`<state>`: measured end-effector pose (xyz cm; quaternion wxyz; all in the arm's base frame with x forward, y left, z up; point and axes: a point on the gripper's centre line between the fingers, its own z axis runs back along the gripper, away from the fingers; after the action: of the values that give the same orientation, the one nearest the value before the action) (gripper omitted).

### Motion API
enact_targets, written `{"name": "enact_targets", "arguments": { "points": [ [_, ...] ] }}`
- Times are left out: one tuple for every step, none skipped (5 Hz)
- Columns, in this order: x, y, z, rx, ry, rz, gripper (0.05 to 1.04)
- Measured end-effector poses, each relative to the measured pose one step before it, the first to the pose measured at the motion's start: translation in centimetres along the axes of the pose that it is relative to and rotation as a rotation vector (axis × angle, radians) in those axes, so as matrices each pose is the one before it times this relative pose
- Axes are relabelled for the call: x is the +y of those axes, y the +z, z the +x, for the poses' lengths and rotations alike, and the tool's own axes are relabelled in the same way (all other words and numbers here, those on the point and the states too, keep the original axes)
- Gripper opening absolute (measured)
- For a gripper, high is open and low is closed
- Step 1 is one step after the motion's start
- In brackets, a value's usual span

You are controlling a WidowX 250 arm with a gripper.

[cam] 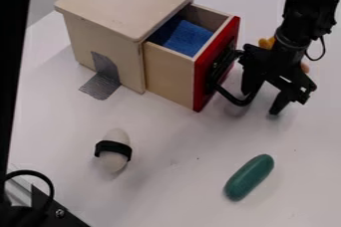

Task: Close drawer

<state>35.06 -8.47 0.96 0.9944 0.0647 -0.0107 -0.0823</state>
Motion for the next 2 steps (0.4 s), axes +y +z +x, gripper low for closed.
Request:
{"name": "enact_targets", "arguments": {
  "points": [
    [0.281, -0.012, -0.012, 0.0010, 0.0122, 0.0001, 0.403],
    [0.489, 0.015, -0.421, 0.0042, 0.0307, -0.0039, 0.191]
  ]
}}
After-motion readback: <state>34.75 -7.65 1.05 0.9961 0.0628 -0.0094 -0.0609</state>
